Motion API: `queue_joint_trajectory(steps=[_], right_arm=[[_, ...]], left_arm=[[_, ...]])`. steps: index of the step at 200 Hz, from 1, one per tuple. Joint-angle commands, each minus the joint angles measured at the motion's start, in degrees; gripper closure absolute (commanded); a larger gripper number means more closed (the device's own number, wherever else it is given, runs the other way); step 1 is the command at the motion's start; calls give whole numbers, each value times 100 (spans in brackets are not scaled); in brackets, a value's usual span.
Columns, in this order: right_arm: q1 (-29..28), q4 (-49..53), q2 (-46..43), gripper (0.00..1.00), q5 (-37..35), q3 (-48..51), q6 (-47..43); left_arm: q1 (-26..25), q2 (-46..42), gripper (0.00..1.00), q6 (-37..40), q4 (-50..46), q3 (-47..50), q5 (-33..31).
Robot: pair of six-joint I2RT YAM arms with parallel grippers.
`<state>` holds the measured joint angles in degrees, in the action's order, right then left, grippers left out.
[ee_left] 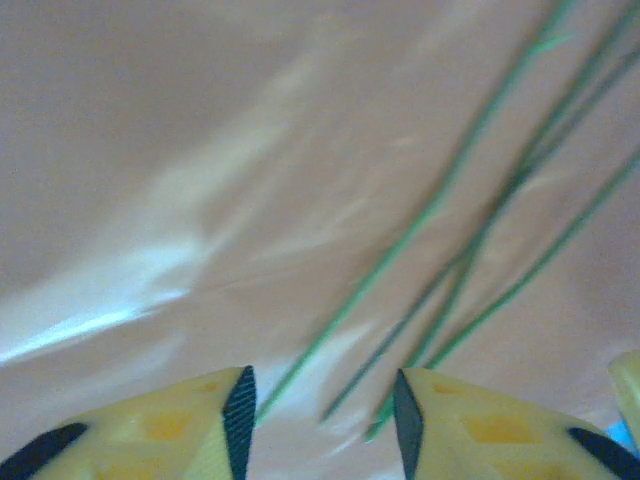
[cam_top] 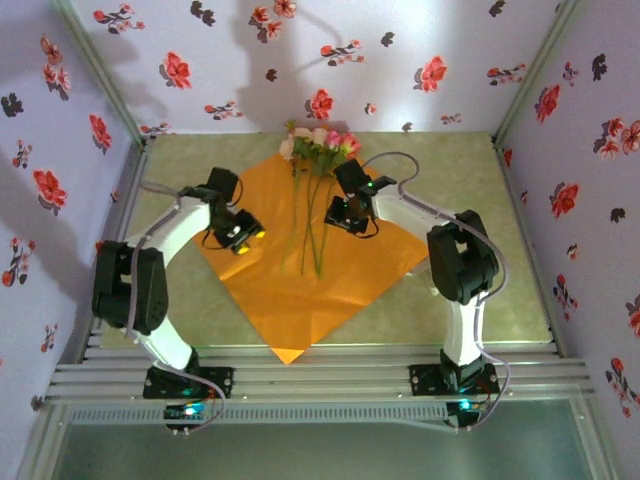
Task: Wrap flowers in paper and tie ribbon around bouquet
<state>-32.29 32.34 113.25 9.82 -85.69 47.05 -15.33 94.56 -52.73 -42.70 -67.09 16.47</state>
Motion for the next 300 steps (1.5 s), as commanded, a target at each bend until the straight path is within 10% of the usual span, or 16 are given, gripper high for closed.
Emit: queue_joint_trajectory(steps=[1, 65, 130, 237, 300], right_arm=[[112, -122, 347, 62, 51, -240, 163], [373, 516, 1223, 64, -131, -921, -63], [374, 402, 1266, 64, -120, -739, 94], [279, 414, 981, 59, -435, -800, -338], [-439, -605, -363, 42, -420, -246, -2892]], left_arm=[[364, -565, 51, 307, -566, 603, -69], [1507, -1400, 37, 982, 230, 1948, 69], [1464, -1507, 37, 802, 2240, 3141, 967], [1419, -1775, 100, -283, 2204, 3149, 1033], [1410, -1339, 100, -1064, 804, 2326, 1073]])
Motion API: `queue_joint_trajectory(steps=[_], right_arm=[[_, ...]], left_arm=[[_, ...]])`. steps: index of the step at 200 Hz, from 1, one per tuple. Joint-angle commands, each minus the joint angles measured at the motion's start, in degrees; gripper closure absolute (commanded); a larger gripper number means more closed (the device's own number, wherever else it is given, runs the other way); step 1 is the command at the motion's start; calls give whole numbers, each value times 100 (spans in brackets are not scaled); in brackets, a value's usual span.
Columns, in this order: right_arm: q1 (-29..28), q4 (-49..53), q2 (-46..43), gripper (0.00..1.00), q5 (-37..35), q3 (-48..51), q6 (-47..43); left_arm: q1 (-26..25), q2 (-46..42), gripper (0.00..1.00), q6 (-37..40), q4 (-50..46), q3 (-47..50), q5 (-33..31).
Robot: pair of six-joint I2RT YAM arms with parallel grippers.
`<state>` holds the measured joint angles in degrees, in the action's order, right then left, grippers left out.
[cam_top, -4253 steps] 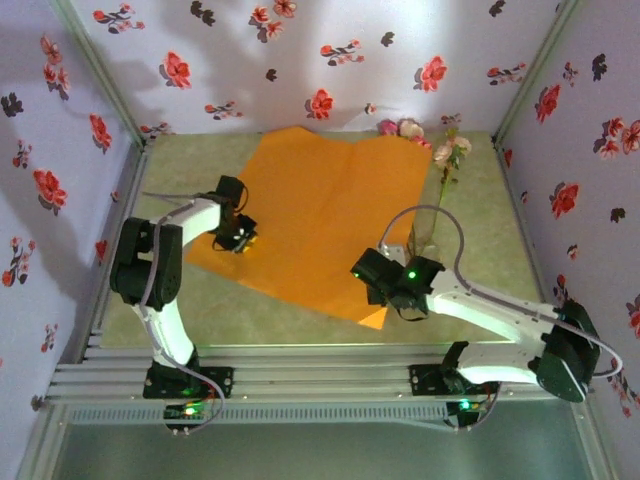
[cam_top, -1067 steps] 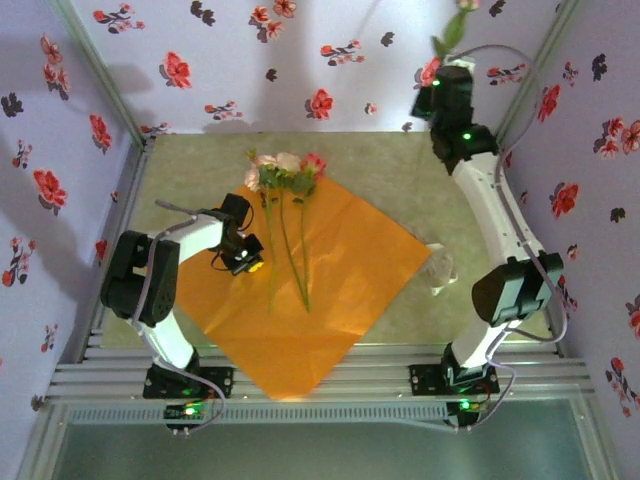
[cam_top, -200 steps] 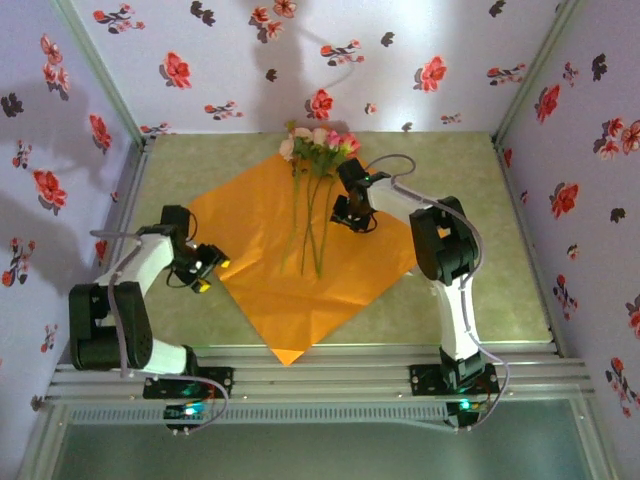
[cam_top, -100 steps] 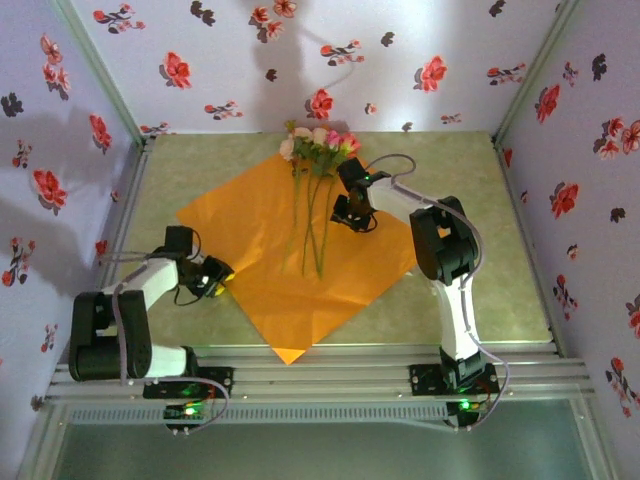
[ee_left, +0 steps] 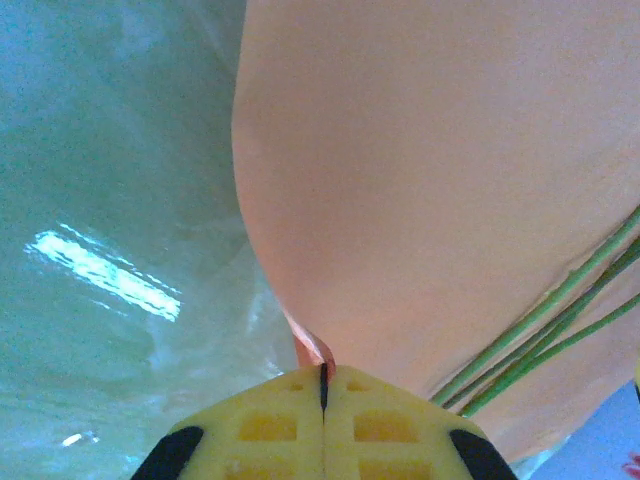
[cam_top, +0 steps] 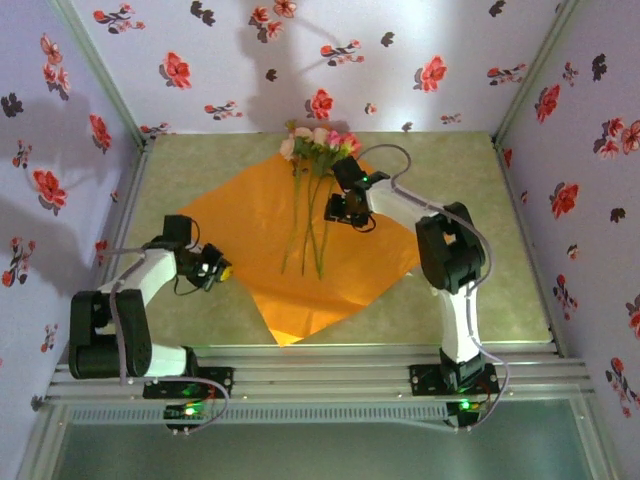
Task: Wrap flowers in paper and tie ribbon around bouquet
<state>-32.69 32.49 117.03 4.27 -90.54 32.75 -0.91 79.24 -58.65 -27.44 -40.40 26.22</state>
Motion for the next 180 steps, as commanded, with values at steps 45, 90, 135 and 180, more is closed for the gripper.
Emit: queue_joint_trajectory(steps=[45, 90, 135, 180], right_arm=[[-606, -1335, -1004, 42, 1194, 635, -2150], [-686, -2019, -1071, 40, 1838, 889, -2273], [-670, -3246, -1787, 36, 2569, 2011, -2365], [-590, -3860, -2858, 24, 2992, 3371, -2950]], left_arm=[[-32, 917, 100, -1198, -1318, -881, 103], [-30, 1563, 100, -1967, -1703, -1259, 49], [-24, 1978, 100, -2012, -2000, -1734, -77], [-24, 2060, 100, -2065, -1925, -1677, -95]])
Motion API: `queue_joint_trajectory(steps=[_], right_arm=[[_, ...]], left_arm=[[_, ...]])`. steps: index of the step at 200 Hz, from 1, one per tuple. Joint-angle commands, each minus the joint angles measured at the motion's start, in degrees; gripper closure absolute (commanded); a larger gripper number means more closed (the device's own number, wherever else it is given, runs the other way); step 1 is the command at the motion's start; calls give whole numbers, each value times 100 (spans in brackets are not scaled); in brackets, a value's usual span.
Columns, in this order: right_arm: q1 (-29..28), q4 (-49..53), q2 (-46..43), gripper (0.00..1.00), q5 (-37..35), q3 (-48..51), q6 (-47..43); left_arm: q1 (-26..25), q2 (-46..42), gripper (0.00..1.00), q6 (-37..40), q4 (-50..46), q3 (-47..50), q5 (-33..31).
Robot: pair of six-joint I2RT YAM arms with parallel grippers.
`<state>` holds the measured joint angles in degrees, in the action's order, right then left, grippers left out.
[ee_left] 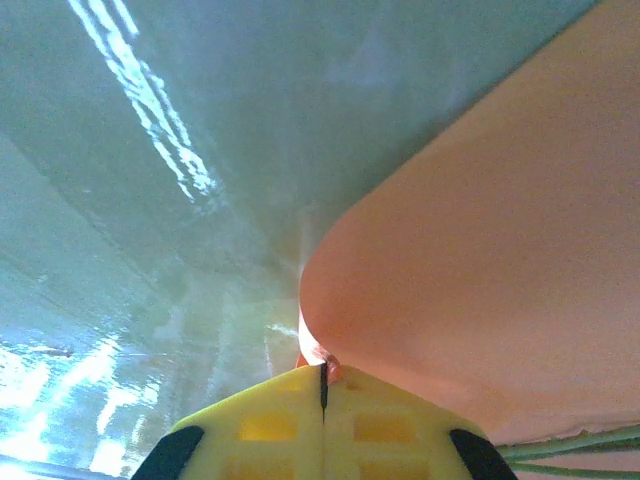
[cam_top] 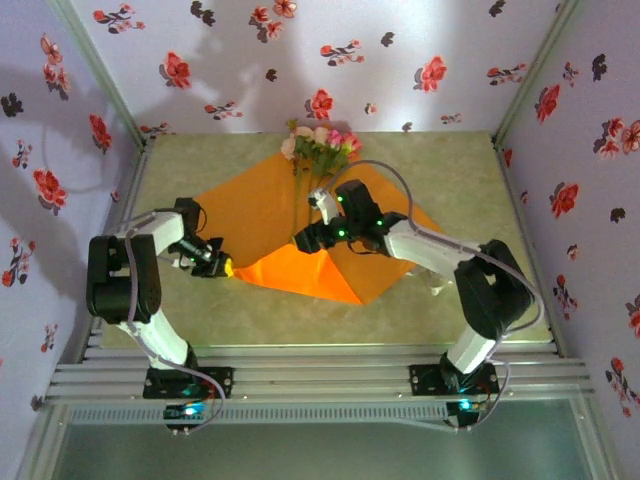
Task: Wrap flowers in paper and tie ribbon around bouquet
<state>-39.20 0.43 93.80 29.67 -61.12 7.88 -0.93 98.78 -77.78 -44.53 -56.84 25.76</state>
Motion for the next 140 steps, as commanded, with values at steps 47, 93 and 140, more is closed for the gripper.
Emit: queue_joint_trajectory(steps=[47, 93, 140], right_arm=[[90, -324, -573, 18, -228, 942, -901], [651, -75, 271, 21, -108, 537, -177], [551, -209, 1062, 29, -203, 1, -4]], left_arm=[[-30, 134, 100, -110, -222, -73, -84], [-47, 98, 100, -71, -231, -37, -109], [-65, 93, 100, -19, -205, -55, -127]])
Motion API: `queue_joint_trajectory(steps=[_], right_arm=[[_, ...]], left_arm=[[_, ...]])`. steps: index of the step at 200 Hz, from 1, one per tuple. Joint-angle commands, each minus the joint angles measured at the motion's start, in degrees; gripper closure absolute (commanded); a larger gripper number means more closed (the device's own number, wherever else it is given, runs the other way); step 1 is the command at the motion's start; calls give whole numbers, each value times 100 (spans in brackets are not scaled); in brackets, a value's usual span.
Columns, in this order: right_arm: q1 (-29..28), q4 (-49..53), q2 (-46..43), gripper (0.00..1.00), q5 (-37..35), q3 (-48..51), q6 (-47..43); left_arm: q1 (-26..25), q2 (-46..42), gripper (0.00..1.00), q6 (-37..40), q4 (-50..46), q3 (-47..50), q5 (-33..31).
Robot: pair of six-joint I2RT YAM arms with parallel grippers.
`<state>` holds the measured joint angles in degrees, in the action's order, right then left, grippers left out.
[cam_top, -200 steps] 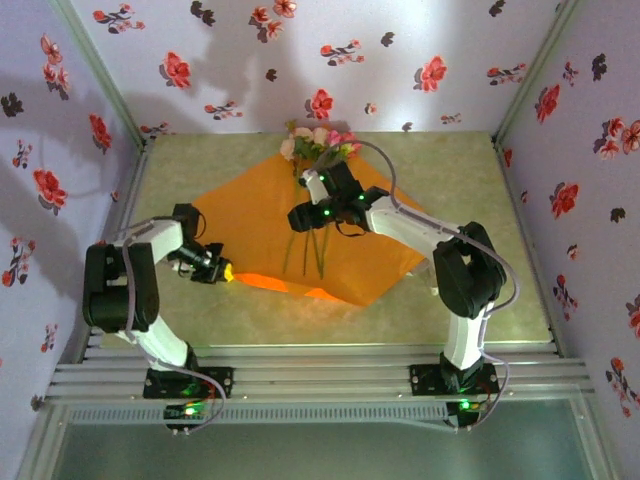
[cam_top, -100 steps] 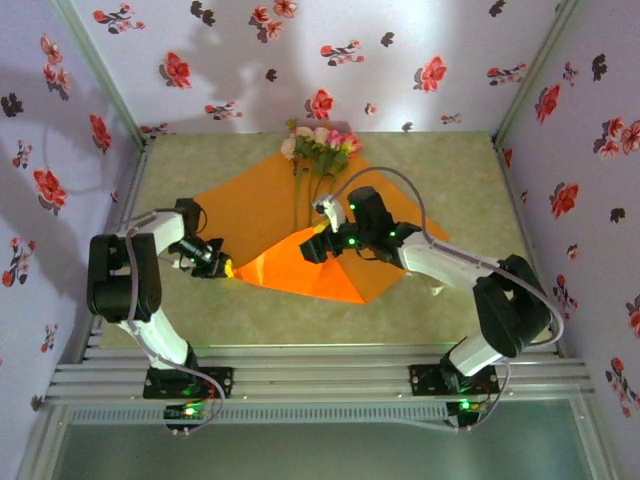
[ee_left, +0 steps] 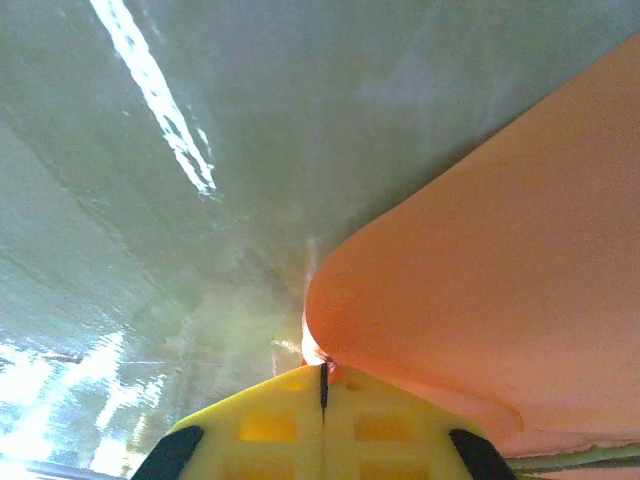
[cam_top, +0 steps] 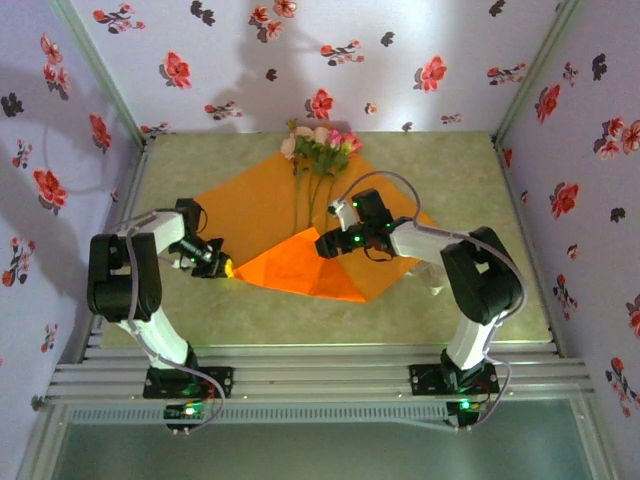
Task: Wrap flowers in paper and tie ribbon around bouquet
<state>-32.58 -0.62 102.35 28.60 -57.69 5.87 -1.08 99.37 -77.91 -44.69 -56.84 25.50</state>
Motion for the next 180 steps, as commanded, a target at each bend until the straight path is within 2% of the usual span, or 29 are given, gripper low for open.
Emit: queue_joint_trajectory(steps=[1, 44, 81, 117, 127, 145, 158, 167, 180], right_arm=[[-114, -109, 216, 29, -107, -358, 192], [-262, 30, 715, 31, -396, -929, 53], [-260, 311, 1167, 42, -157, -1407, 26], [-297, 253, 1112, 59, 17, -1323, 69], [-310, 201, 1048, 69, 43, -1267, 105], [-317, 227, 952, 100, 22, -1268, 107], [-313, 263, 842, 100, -128, -1314, 154], [-308, 330, 782, 100, -212, -1404, 186], [-293, 543, 784, 100, -265, -1630, 212]], left_arm=[[-50, 36, 100, -6, -190, -55, -103], [-54, -3, 100, 4, -190, -38, -114], [-51, -23, 100, 43, -207, -29, -112], [-50, -33, 100, 57, -207, -20, -123], [-50, -32, 100, 70, -207, -25, -121], [-50, -40, 100, 121, -220, -50, -139], [-59, -145, 100, 183, -278, -111, -225], [-67, -294, 90, 212, -348, -158, -311], [-113, -569, 70, 245, -520, -241, -516]])
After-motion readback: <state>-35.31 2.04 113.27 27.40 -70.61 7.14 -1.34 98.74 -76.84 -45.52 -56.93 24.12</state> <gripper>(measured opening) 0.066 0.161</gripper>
